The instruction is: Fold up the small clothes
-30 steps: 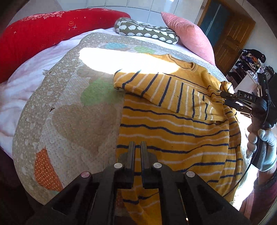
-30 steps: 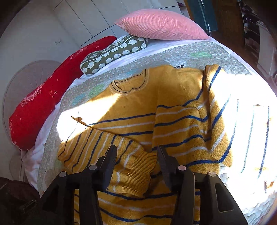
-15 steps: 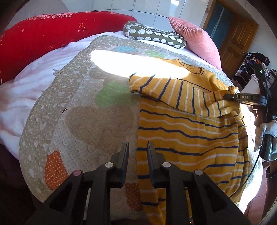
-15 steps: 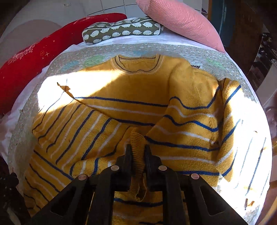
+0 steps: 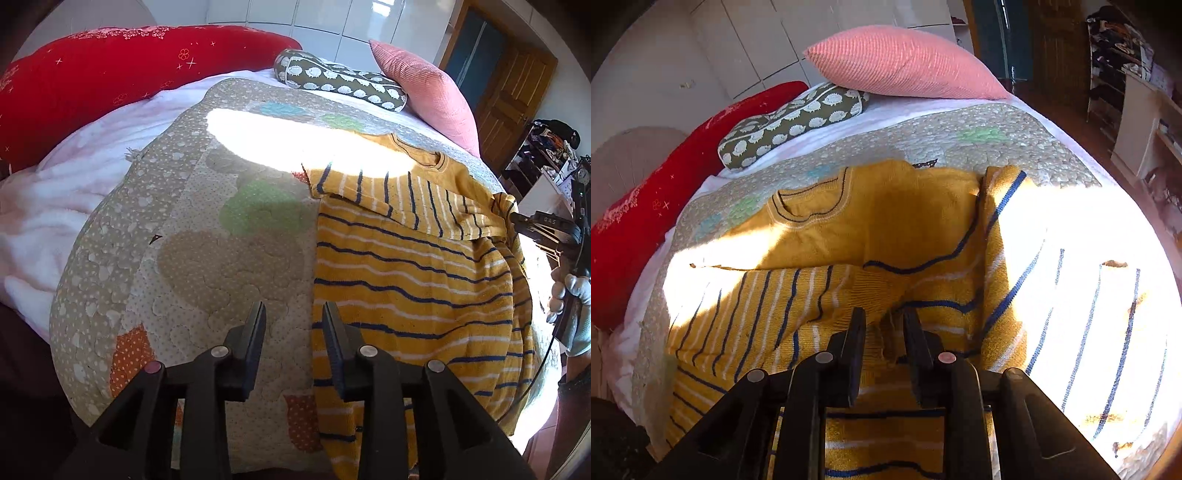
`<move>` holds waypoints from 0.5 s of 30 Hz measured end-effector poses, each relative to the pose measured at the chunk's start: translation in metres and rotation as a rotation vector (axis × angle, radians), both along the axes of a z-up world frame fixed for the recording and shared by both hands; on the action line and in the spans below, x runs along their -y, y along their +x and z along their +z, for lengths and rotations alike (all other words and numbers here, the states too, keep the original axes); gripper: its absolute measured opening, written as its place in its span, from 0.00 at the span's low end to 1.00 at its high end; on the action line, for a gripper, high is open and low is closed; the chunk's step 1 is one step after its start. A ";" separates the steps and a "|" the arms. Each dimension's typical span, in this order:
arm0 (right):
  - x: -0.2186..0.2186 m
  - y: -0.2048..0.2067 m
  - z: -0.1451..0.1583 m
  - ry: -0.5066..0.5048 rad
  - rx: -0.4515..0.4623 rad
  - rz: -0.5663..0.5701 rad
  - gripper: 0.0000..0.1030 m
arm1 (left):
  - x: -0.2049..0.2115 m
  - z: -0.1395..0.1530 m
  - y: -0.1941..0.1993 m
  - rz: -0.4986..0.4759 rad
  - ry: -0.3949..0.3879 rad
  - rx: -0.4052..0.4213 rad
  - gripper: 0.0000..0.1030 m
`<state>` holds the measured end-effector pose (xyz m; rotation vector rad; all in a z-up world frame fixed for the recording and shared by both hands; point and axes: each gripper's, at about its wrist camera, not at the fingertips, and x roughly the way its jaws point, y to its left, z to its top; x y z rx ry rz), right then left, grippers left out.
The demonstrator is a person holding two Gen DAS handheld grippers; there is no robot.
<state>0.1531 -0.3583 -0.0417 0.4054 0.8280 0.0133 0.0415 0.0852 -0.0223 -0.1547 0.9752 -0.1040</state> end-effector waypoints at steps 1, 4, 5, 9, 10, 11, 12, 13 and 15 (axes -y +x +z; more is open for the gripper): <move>0.012 -0.013 0.006 0.013 0.026 -0.024 0.33 | 0.003 0.001 -0.001 -0.008 0.004 0.005 0.33; 0.051 -0.053 0.016 0.014 0.062 -0.102 0.34 | 0.014 0.002 -0.002 -0.037 0.022 0.017 0.37; 0.065 -0.066 0.017 0.008 0.059 -0.134 0.36 | 0.019 0.002 -0.003 -0.050 0.023 0.016 0.37; 0.120 -0.121 0.007 0.023 0.044 -0.281 0.48 | 0.036 -0.001 -0.004 -0.095 0.016 0.004 0.37; 0.133 -0.134 0.002 0.057 0.039 -0.315 0.50 | 0.039 -0.001 -0.005 -0.103 0.018 0.003 0.37; 0.144 -0.146 -0.004 0.102 0.034 -0.344 0.50 | 0.043 -0.001 -0.005 -0.110 0.020 0.003 0.37; 0.154 -0.158 -0.011 0.153 0.031 -0.366 0.50 | 0.045 -0.002 -0.005 -0.117 0.019 0.001 0.38; 0.162 -0.166 -0.018 0.197 0.028 -0.382 0.50 | 0.048 -0.002 -0.006 -0.122 0.020 0.000 0.38; 0.171 -0.173 -0.031 0.235 0.010 -0.405 0.51 | 0.053 -0.003 -0.007 -0.132 0.022 -0.005 0.38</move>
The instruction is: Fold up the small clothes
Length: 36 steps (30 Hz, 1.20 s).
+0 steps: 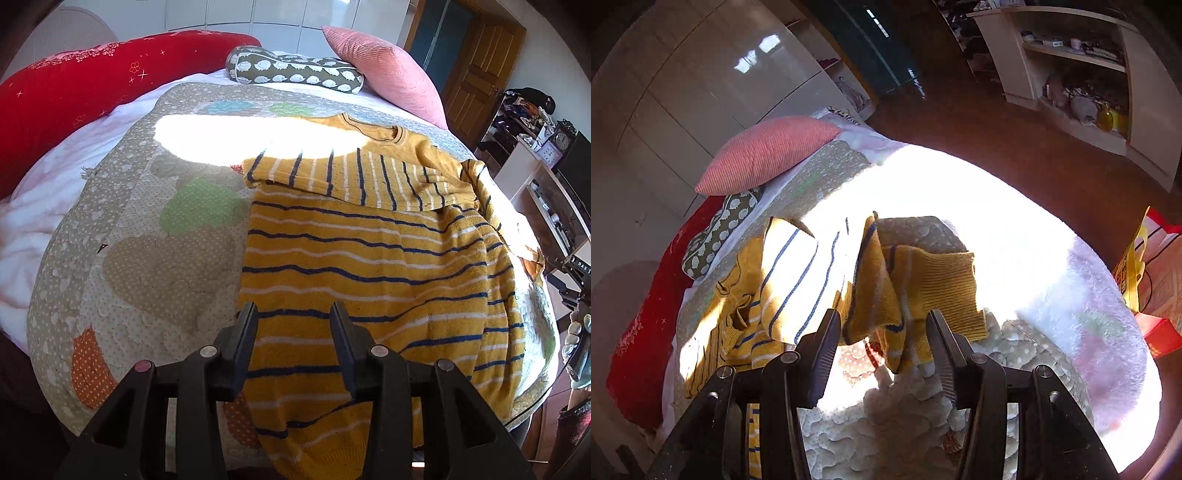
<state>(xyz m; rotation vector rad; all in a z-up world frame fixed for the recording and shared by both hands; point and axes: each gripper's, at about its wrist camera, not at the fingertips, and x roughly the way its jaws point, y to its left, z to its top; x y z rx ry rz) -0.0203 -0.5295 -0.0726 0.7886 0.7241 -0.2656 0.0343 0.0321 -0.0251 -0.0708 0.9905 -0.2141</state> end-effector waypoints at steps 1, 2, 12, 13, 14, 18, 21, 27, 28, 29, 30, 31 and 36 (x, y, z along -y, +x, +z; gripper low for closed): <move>0.003 0.000 -0.005 0.007 -0.009 -0.006 0.51 | 0.002 0.000 -0.001 -0.005 -0.002 -0.003 0.38; 0.004 0.004 -0.010 0.015 -0.013 -0.006 0.51 | 0.004 0.000 -0.002 -0.009 -0.004 -0.005 0.38; 0.014 -0.013 -0.024 0.037 0.045 -0.228 0.54 | -0.001 0.012 -0.017 -0.001 0.006 0.033 0.46; 0.017 -0.009 -0.030 0.038 0.012 -0.222 0.54 | -0.001 0.010 -0.016 0.003 0.004 0.027 0.46; 0.018 -0.006 -0.034 0.042 -0.002 -0.211 0.54 | -0.001 0.008 -0.014 0.005 -0.002 0.019 0.46; 0.011 0.012 -0.033 -0.046 -0.023 -0.114 0.52 | 0.005 0.001 -0.015 -0.002 -0.033 -0.017 0.46; 0.011 0.017 -0.028 -0.037 -0.016 -0.076 0.04 | 0.008 0.004 -0.019 -0.016 -0.018 0.001 0.46; 0.046 -0.018 0.046 -0.126 0.104 -0.216 0.04 | -0.014 0.010 -0.017 0.032 -0.041 0.022 0.46; 0.052 -0.025 0.065 -0.151 0.125 -0.245 0.04 | -0.019 0.009 -0.016 0.045 -0.052 0.019 0.46; 0.058 -0.032 0.083 -0.176 0.148 -0.270 0.04 | -0.024 0.008 -0.016 0.057 -0.061 0.016 0.46; 0.062 -0.037 0.103 -0.205 0.169 -0.289 0.04 | -0.027 0.006 -0.015 0.067 -0.067 0.015 0.46; 0.063 -0.040 0.121 -0.230 0.190 -0.299 0.04 | -0.031 0.005 -0.015 0.076 -0.071 0.015 0.46; 0.023 -0.016 0.189 -0.318 0.276 -0.197 0.04 | -0.044 0.002 -0.013 0.106 -0.100 0.014 0.46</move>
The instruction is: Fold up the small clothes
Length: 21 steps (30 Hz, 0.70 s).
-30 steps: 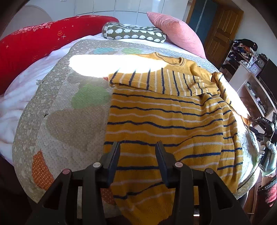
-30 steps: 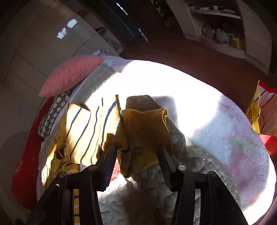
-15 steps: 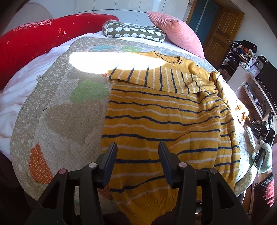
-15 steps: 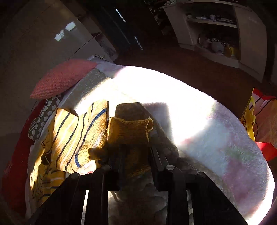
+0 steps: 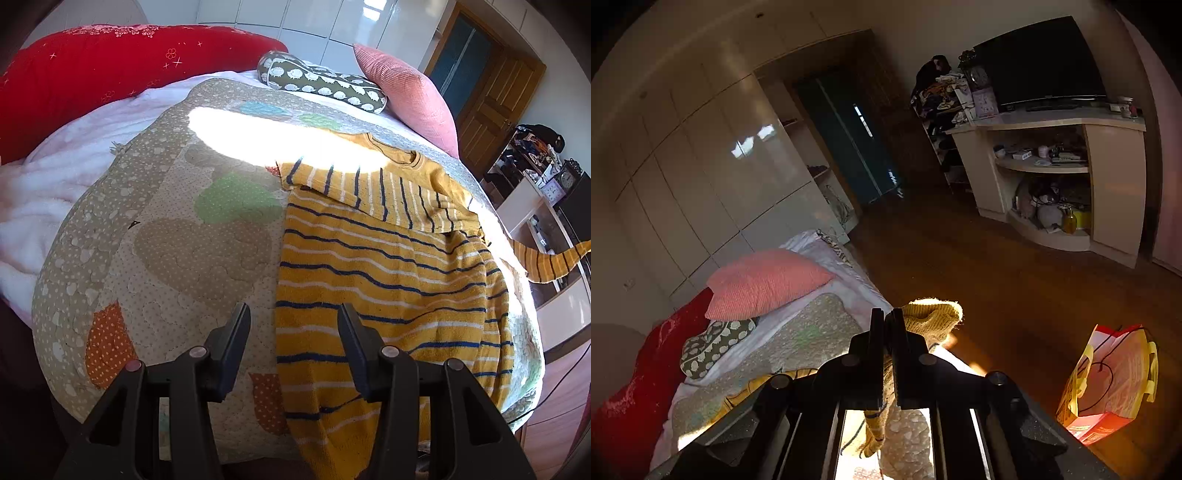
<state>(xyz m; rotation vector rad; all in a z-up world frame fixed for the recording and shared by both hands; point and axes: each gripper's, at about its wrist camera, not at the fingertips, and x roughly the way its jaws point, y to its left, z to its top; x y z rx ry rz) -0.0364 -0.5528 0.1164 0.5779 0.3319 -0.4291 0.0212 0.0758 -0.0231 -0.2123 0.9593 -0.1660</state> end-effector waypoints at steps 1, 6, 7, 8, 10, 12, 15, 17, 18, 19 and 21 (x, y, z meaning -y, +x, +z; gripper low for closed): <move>-0.017 0.011 0.006 -0.017 0.001 0.043 0.04 | -0.002 0.000 0.000 0.005 -0.004 0.002 0.46; -0.125 0.090 0.007 -0.029 -0.014 0.321 0.04 | -0.013 0.000 -0.002 0.020 -0.012 0.014 0.46; -0.151 0.108 0.002 -0.029 -0.026 0.379 0.04 | -0.016 0.000 -0.003 0.026 -0.011 0.018 0.46; -0.178 0.124 -0.002 -0.032 -0.038 0.432 0.04 | -0.019 -0.001 -0.003 0.031 -0.011 0.020 0.46; -0.235 0.158 -0.015 -0.037 -0.068 0.541 0.04 | -0.026 -0.002 -0.003 0.042 -0.015 0.020 0.46; -0.290 0.189 -0.031 -0.040 -0.101 0.649 0.04 | -0.035 -0.005 -0.002 0.056 -0.024 0.013 0.46; -0.369 0.229 -0.061 -0.028 -0.170 0.791 0.04 | -0.048 -0.010 0.000 0.084 -0.034 -0.001 0.46; -0.413 0.250 -0.085 -0.026 -0.223 0.859 0.04 | -0.057 -0.013 0.001 0.102 -0.042 -0.010 0.46; -0.434 0.259 -0.098 -0.028 -0.251 0.899 0.04 | -0.061 -0.013 0.001 0.109 -0.044 -0.014 0.46; -0.452 0.267 -0.110 -0.031 -0.282 0.943 0.04 | -0.064 -0.014 0.002 0.115 -0.045 -0.017 0.46; -0.481 0.277 -0.136 -0.018 -0.342 1.029 0.06 | -0.070 -0.016 0.002 0.122 -0.046 -0.022 0.46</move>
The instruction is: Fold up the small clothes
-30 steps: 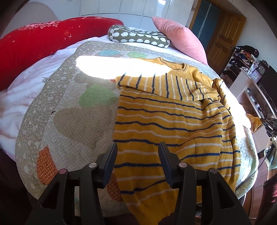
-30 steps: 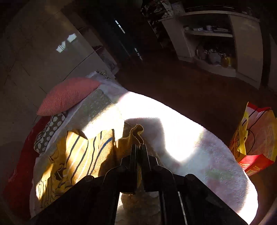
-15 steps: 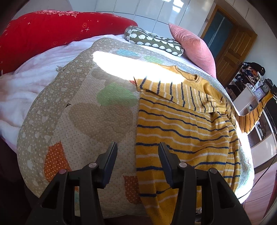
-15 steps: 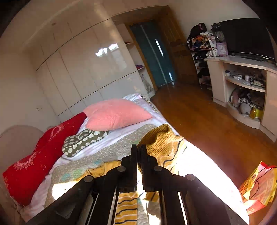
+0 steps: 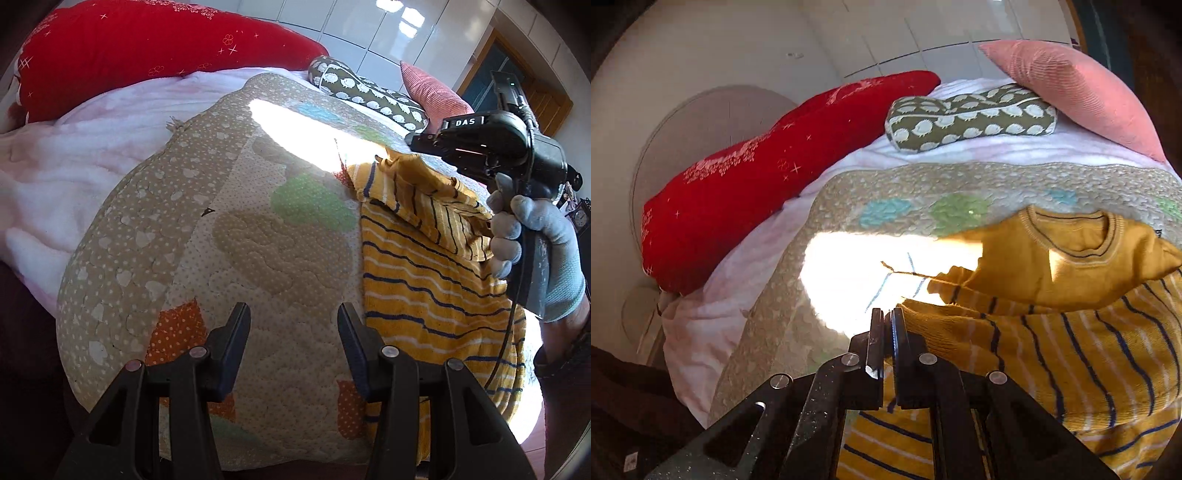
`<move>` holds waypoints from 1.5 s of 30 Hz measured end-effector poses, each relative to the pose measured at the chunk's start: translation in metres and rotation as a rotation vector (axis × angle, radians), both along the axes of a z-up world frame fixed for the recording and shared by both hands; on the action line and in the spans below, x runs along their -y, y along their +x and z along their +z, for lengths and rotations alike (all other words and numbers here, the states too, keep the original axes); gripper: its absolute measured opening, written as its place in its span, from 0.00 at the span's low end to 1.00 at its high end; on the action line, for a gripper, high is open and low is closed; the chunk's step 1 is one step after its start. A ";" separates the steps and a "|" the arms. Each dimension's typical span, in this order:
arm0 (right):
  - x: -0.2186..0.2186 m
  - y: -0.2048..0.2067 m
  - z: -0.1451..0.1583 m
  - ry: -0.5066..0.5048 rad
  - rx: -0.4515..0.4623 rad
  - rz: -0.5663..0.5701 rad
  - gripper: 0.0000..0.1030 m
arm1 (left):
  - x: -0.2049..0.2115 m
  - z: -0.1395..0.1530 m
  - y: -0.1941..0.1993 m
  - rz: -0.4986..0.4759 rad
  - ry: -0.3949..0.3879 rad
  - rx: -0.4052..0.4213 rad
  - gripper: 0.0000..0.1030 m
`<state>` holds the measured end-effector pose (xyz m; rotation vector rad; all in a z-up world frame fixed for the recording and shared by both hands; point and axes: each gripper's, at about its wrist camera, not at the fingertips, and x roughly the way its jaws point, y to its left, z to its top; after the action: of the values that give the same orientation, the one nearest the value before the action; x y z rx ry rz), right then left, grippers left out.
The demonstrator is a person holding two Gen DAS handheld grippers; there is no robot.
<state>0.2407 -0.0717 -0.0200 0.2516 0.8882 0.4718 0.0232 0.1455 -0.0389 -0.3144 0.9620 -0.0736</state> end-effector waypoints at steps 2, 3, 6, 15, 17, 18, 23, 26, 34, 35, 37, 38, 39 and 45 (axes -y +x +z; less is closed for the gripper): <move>-0.012 0.002 -0.016 -0.002 -0.041 0.008 0.06 | -0.004 -0.001 0.000 0.002 0.000 -0.003 0.47; -0.010 0.001 -0.019 0.022 -0.047 0.006 0.06 | -0.005 -0.002 0.000 0.001 0.000 -0.003 0.47; 0.015 -0.013 -0.014 0.056 -0.025 -0.022 0.14 | -0.006 -0.004 0.000 -0.006 -0.001 -0.008 0.47; 0.156 -0.067 0.005 -0.019 0.048 -0.243 0.32 | 0.038 0.017 0.036 -0.127 -0.008 0.020 0.49; 0.183 -0.077 -0.002 0.013 0.035 -0.282 0.32 | 0.057 0.026 0.061 -0.172 -0.004 0.030 0.53; 0.195 -0.082 -0.005 0.034 0.031 -0.301 0.33 | 0.067 0.029 0.076 -0.190 -0.001 0.034 0.53; 0.241 -0.098 -0.032 0.180 -0.024 -0.362 0.34 | 0.118 0.012 0.163 -0.262 0.026 -0.058 0.53; 0.255 -0.095 -0.047 0.239 -0.056 -0.380 0.34 | 0.139 -0.008 0.202 -0.278 0.047 -0.135 0.53; 0.288 -0.074 -0.070 0.432 -0.083 -0.493 0.34 | 0.154 -0.012 0.231 -0.268 0.085 -0.188 0.07; 0.290 -0.070 -0.071 0.451 -0.084 -0.494 0.34 | 0.154 -0.007 0.232 -0.273 0.093 -0.174 0.07; 0.288 -0.066 -0.064 0.436 -0.063 -0.477 0.25 | 0.152 0.005 0.237 -0.267 0.109 -0.148 0.07; 0.286 -0.066 -0.058 0.422 -0.042 -0.467 0.21 | 0.152 0.012 0.241 -0.262 0.118 -0.134 0.07; 0.282 -0.066 -0.052 0.421 -0.027 -0.448 0.21 | 0.151 0.018 0.245 -0.252 0.134 -0.117 0.07; 0.271 -0.065 -0.047 0.418 -0.046 -0.378 0.41 | 0.131 0.010 0.264 -0.148 0.185 -0.120 0.07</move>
<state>0.1758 -0.3427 -0.0673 0.8002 0.7578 0.2945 0.2873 0.0144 -0.0293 -0.0773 1.1017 -0.1009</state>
